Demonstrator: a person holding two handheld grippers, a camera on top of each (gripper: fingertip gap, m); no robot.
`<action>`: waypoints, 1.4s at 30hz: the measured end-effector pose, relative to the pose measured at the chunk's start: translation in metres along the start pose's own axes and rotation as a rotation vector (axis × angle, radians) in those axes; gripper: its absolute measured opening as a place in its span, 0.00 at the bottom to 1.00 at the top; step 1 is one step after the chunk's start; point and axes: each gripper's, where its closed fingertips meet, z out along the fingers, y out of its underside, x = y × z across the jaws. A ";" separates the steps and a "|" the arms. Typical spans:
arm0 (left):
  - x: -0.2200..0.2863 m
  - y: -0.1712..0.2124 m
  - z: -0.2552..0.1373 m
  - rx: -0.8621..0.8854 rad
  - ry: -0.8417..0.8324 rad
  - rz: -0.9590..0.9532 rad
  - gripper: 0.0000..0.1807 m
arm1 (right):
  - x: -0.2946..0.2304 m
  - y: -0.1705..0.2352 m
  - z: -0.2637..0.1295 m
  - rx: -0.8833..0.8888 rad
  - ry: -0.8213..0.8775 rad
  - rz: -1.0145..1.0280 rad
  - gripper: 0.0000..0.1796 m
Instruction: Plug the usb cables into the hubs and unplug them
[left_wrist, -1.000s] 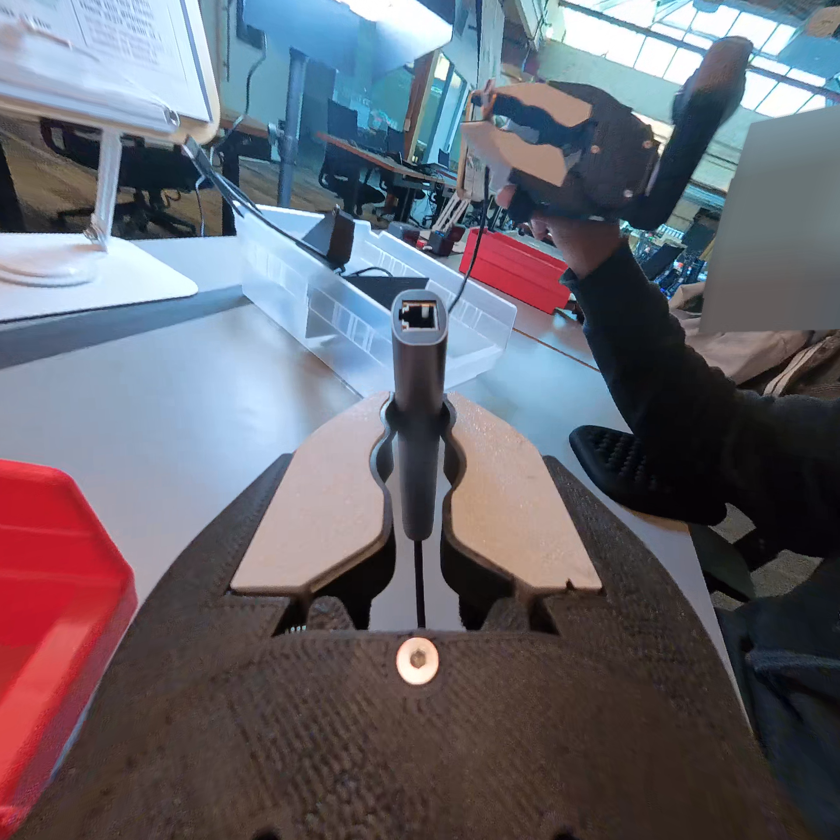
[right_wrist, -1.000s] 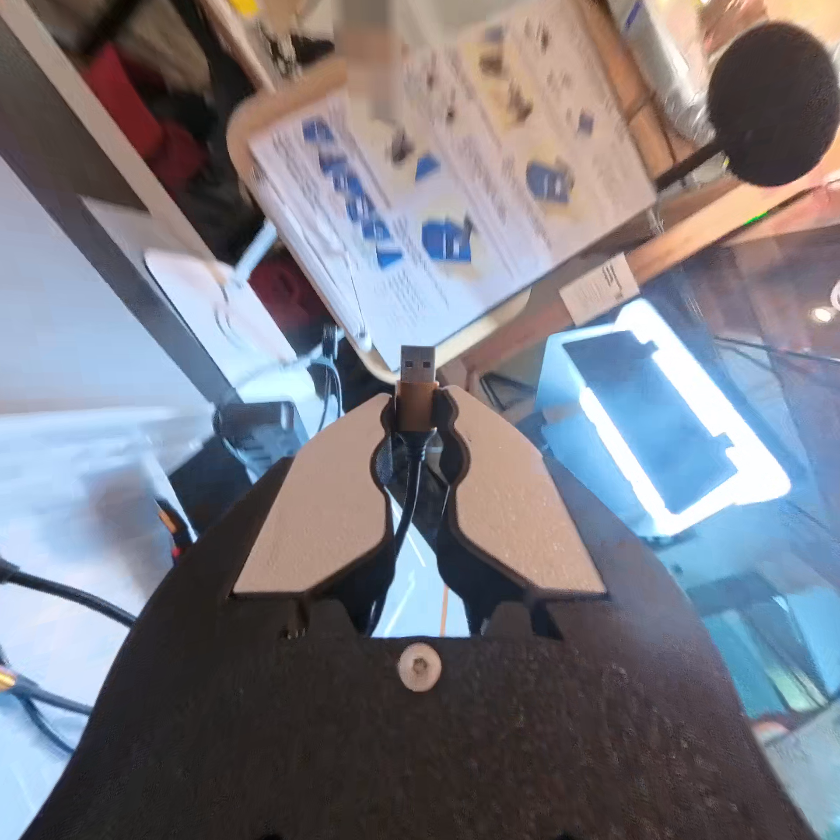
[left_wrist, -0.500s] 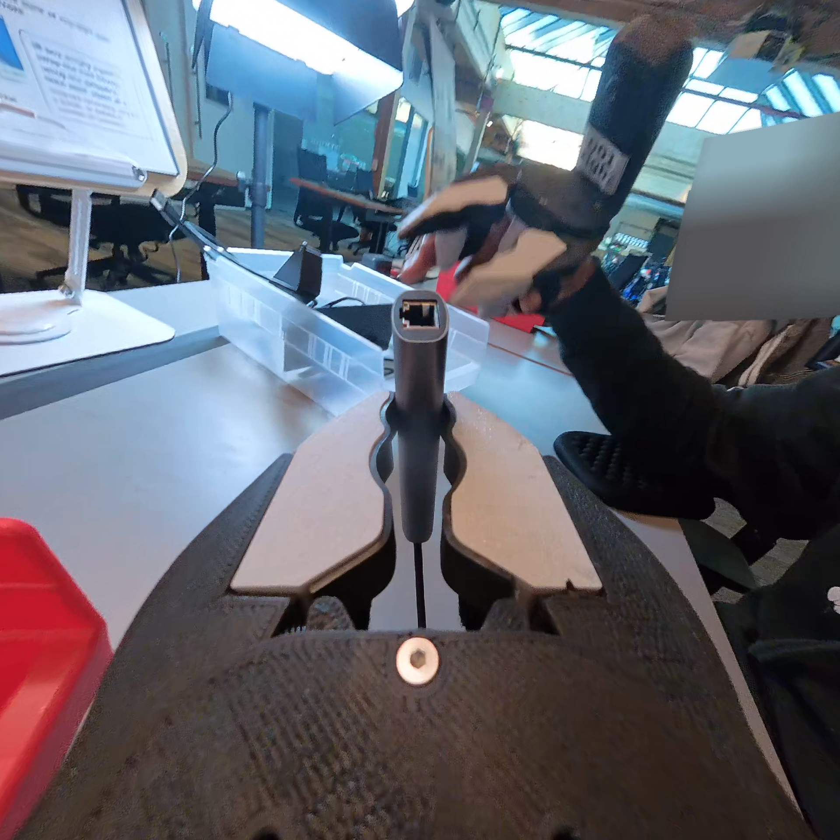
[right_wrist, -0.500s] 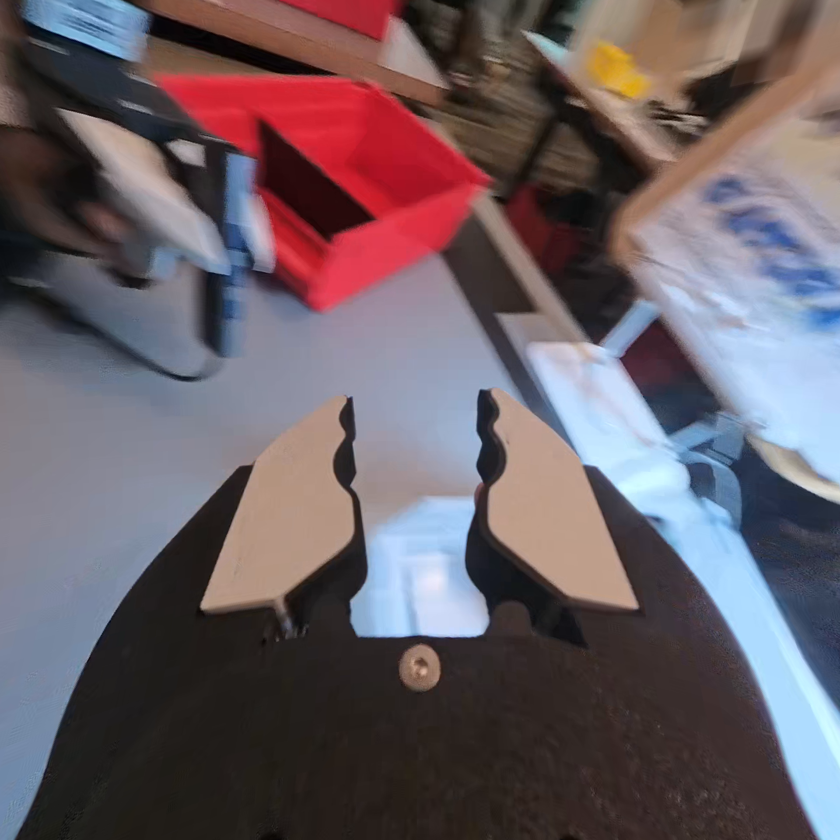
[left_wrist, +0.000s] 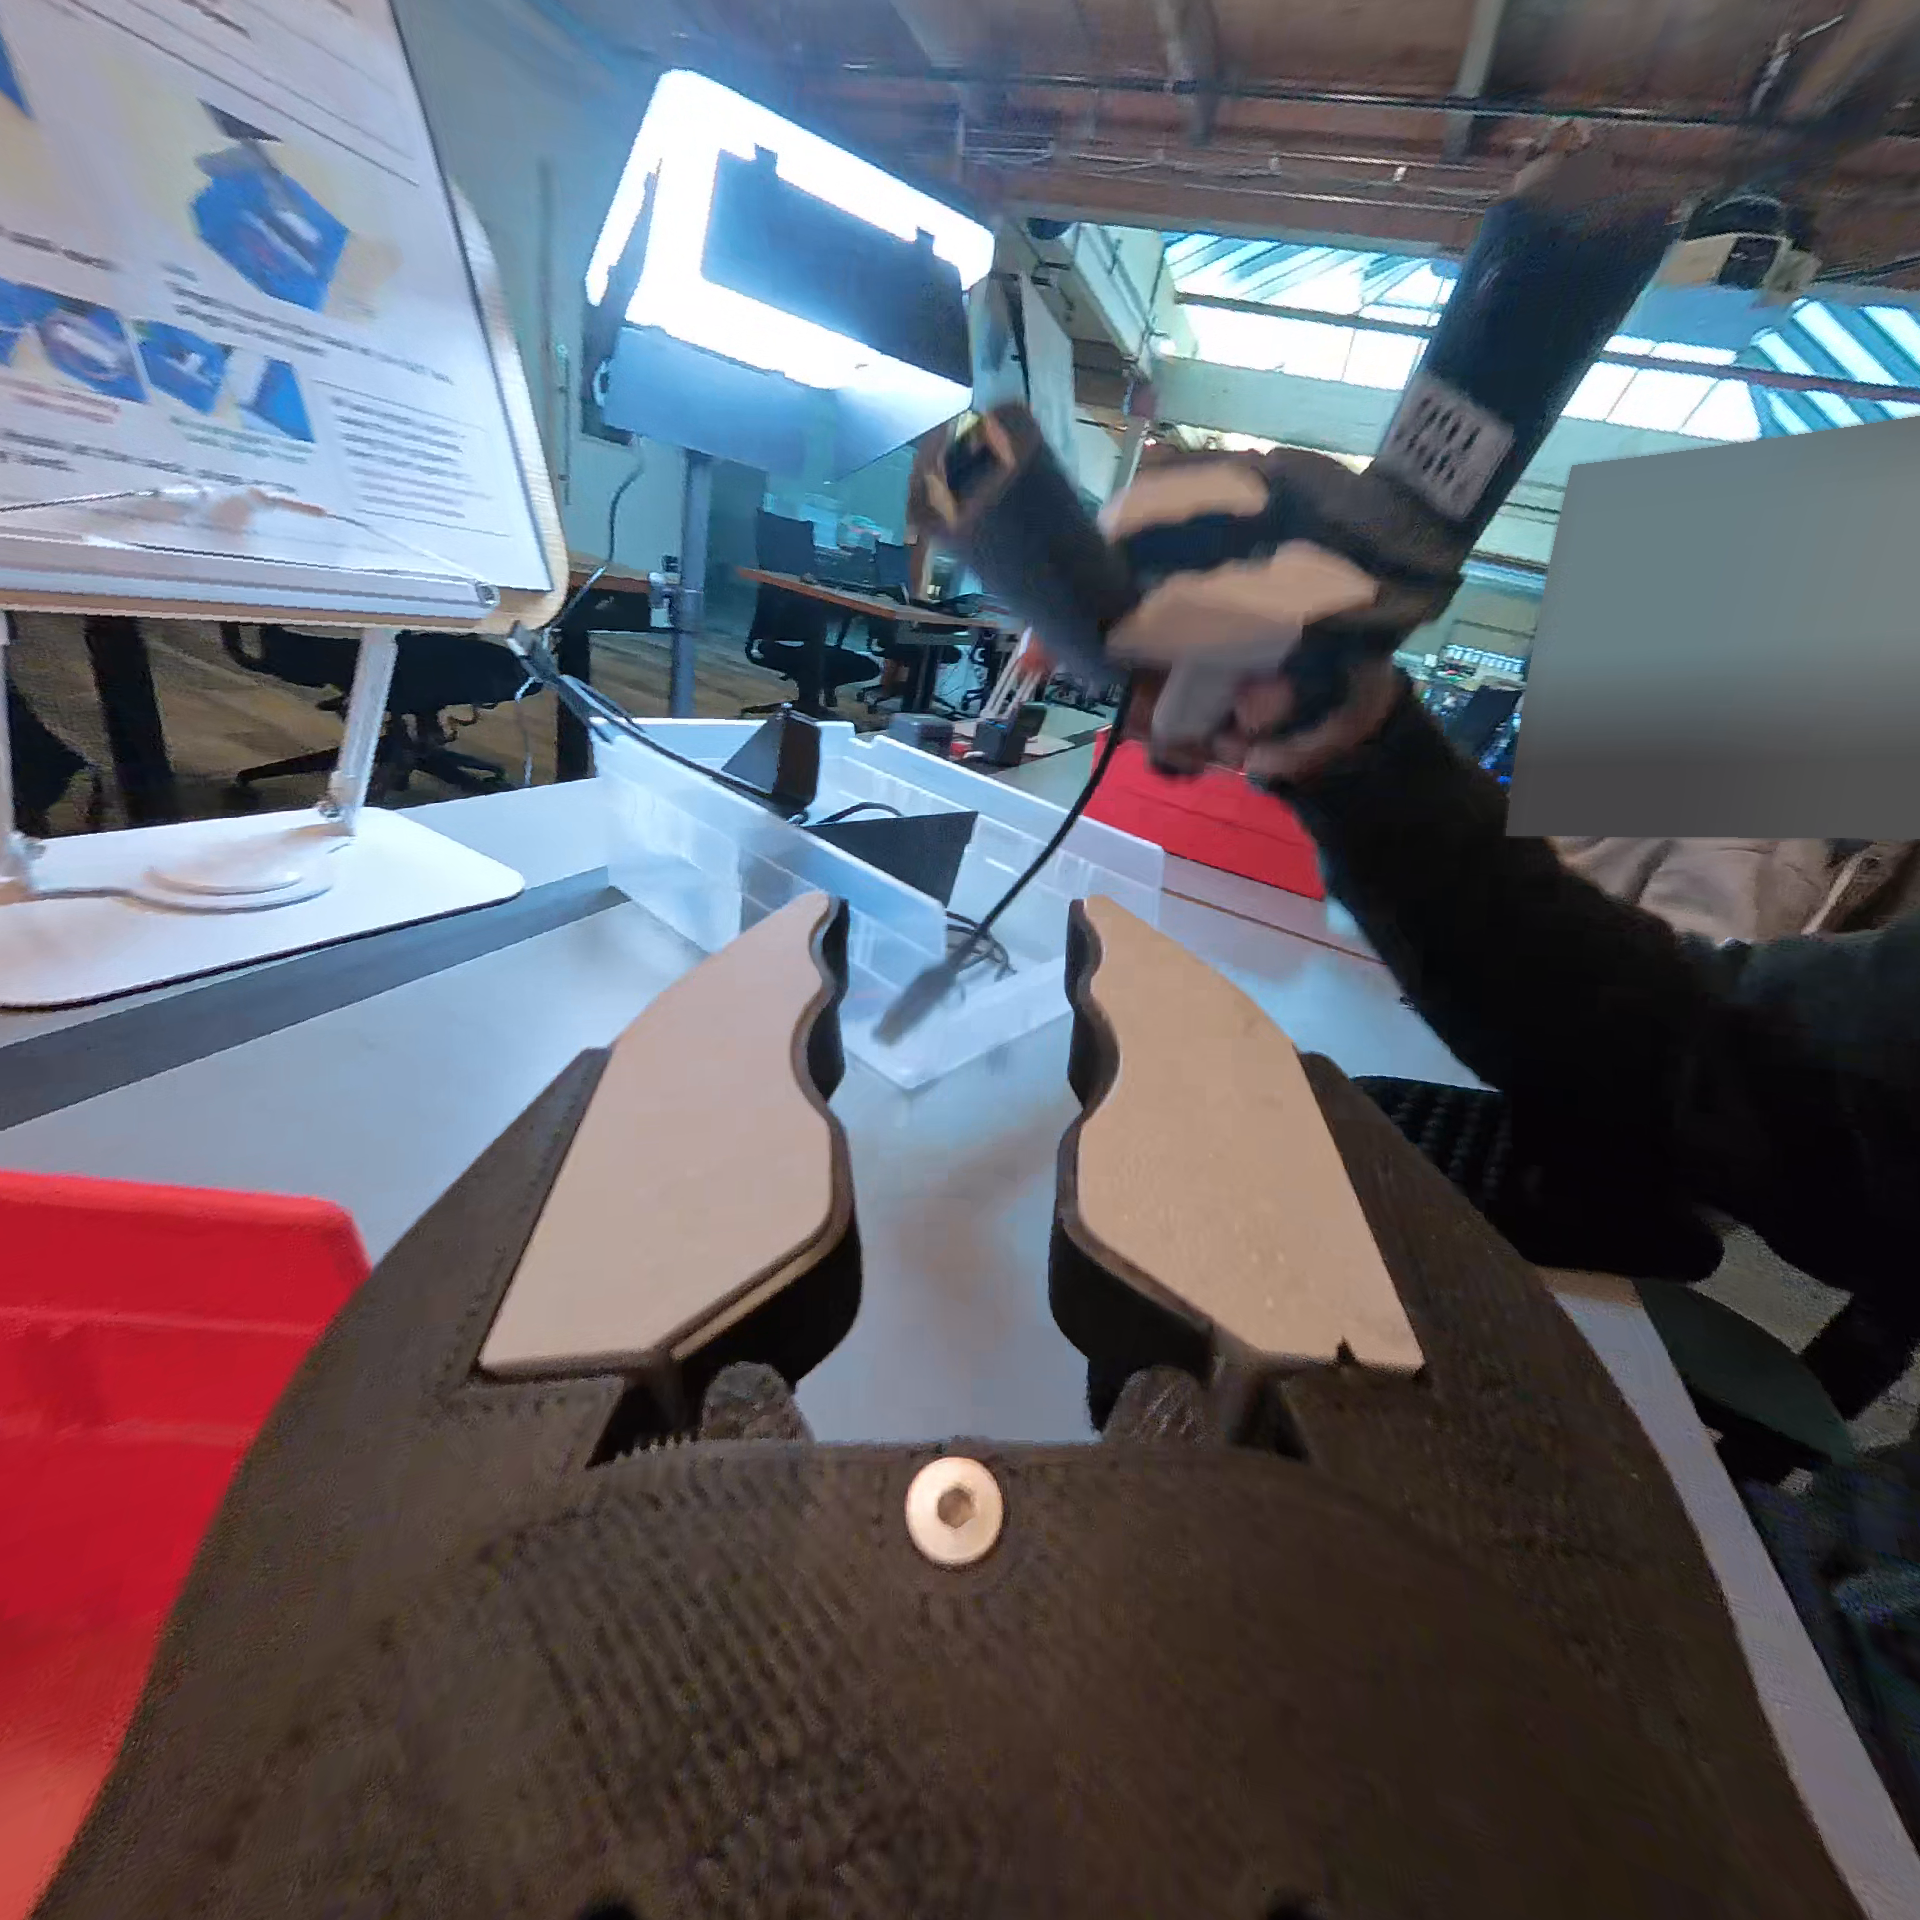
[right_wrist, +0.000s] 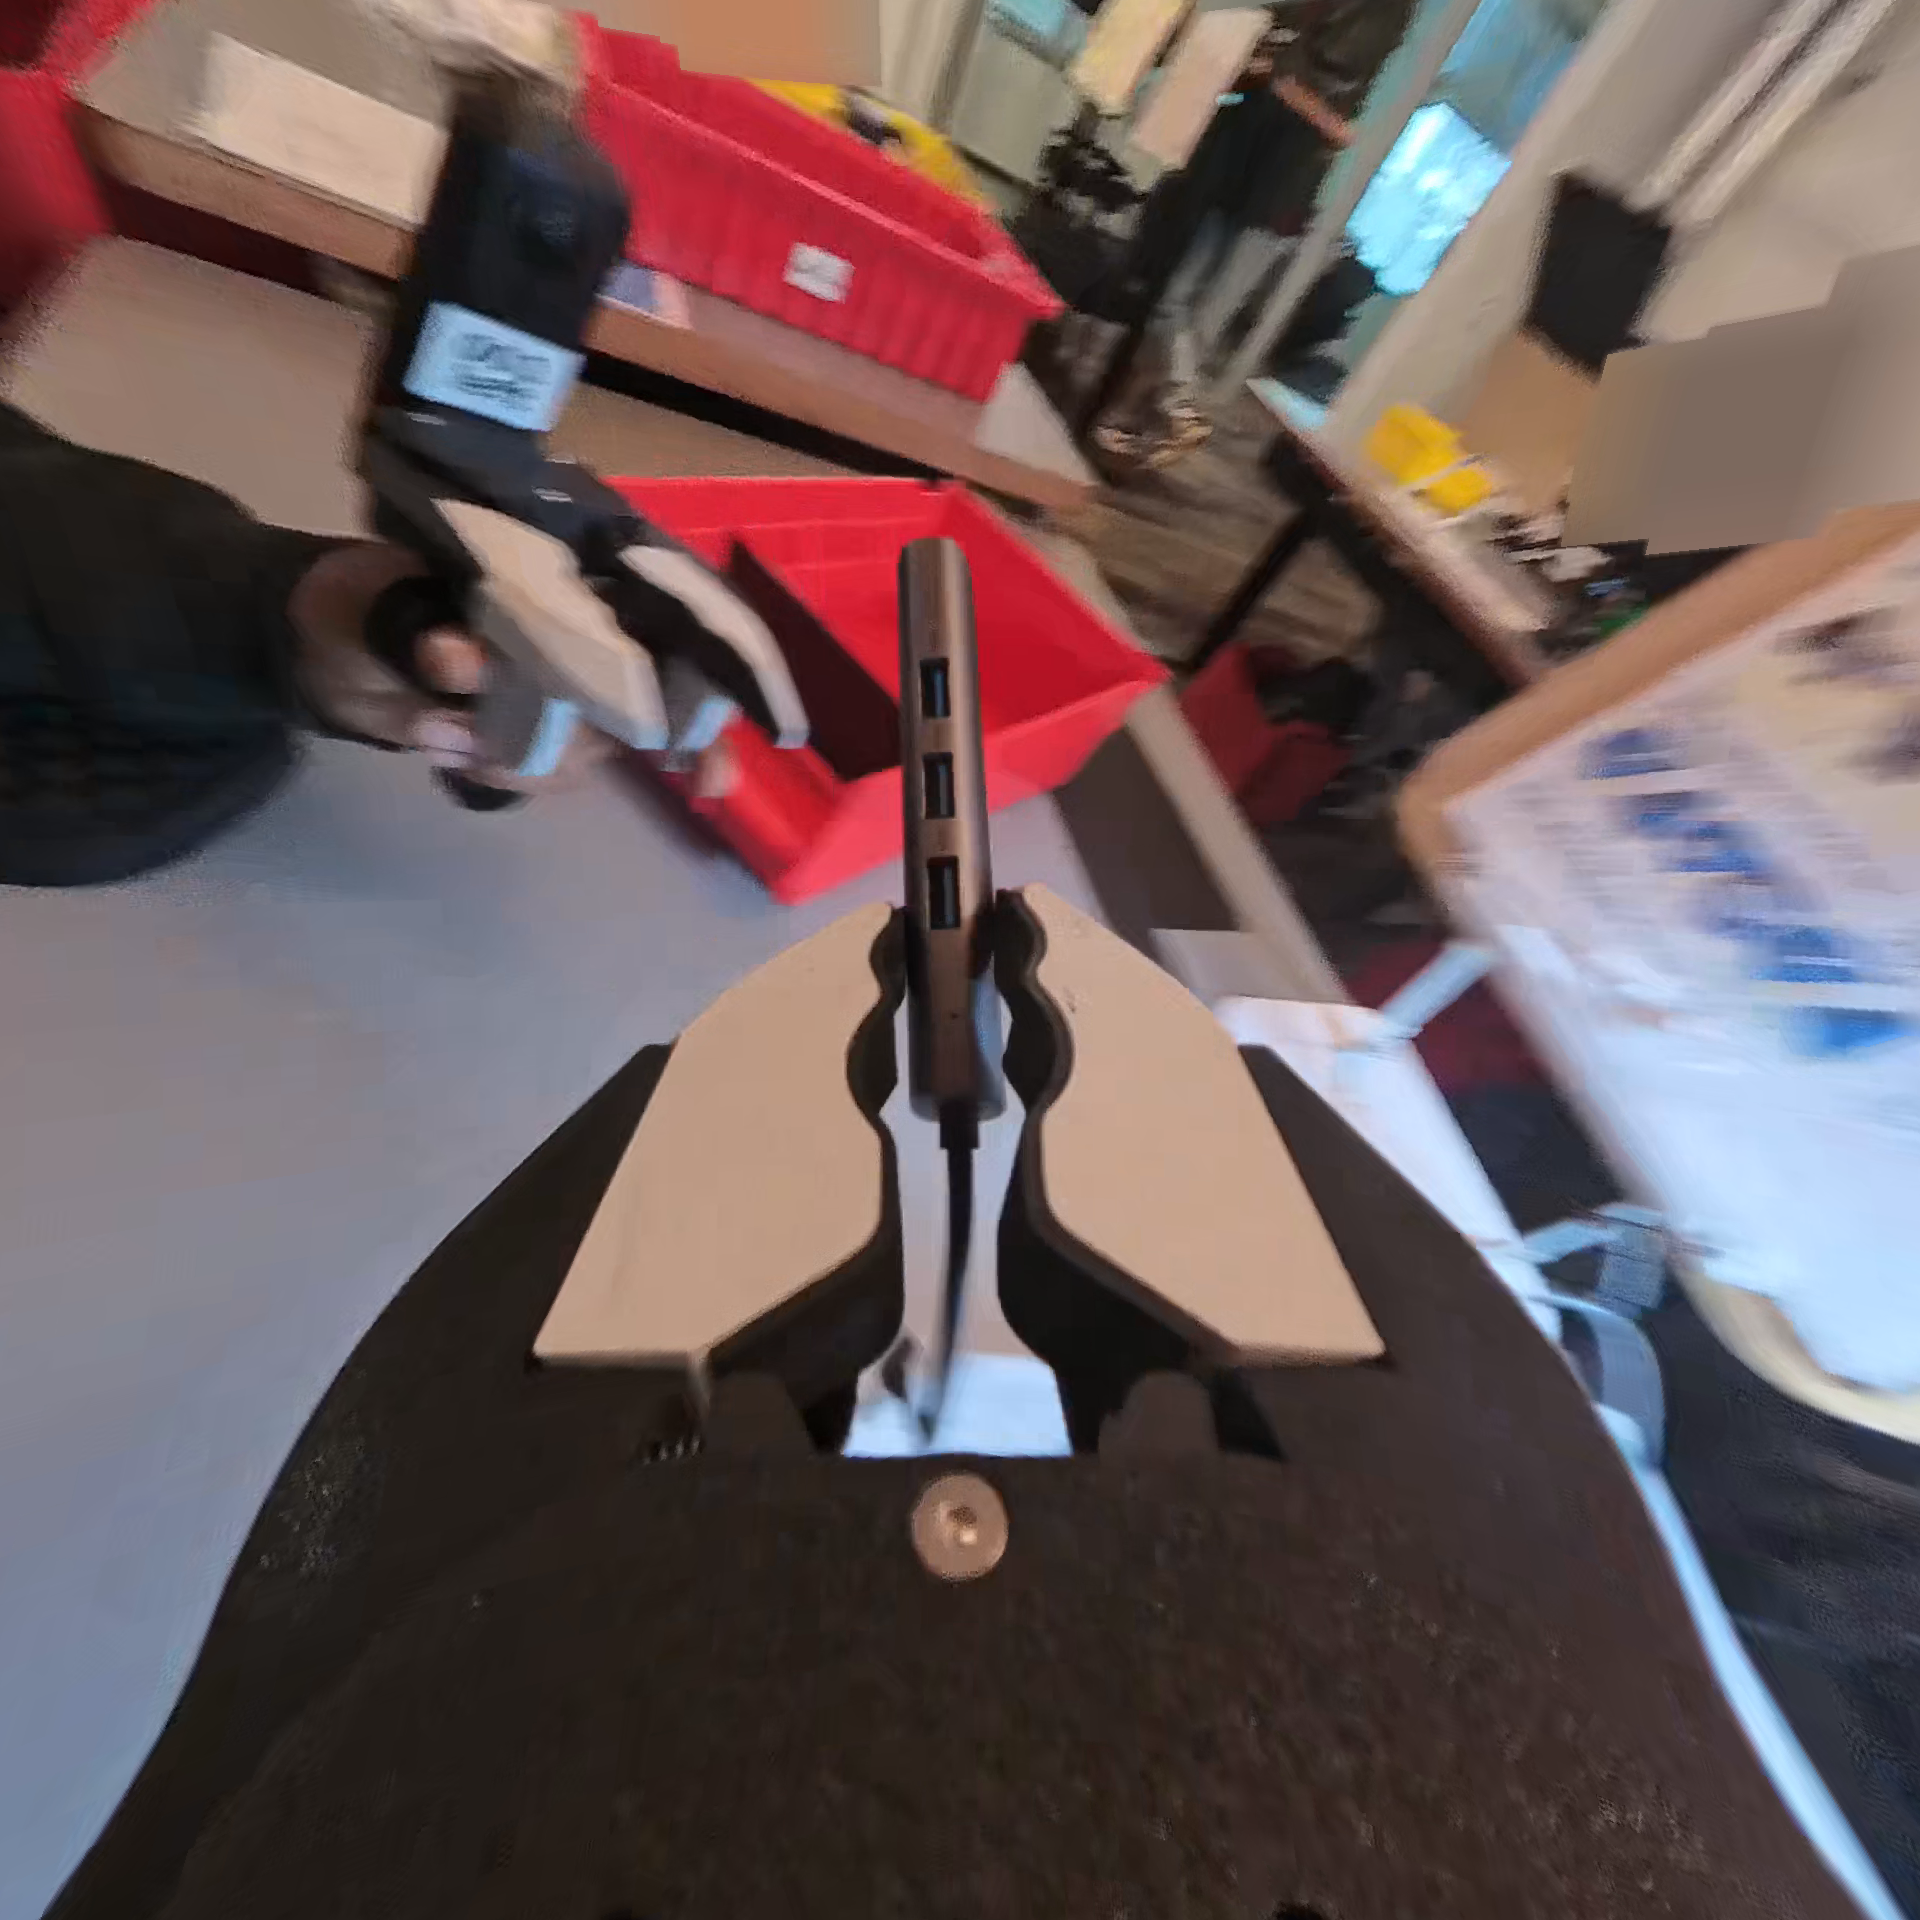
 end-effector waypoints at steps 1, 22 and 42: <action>-0.003 0.001 -0.001 -0.004 -0.008 -0.004 0.22 | 0.024 -0.005 -0.014 -0.023 0.084 -0.058 0.09; -0.022 0.030 0.002 -0.221 -0.139 0.102 0.22 | 0.171 0.147 -0.083 -0.348 0.445 0.110 0.20; -0.128 0.122 -0.141 -1.303 -0.539 0.442 0.20 | -0.030 0.252 -0.047 -1.033 -0.115 -0.076 0.18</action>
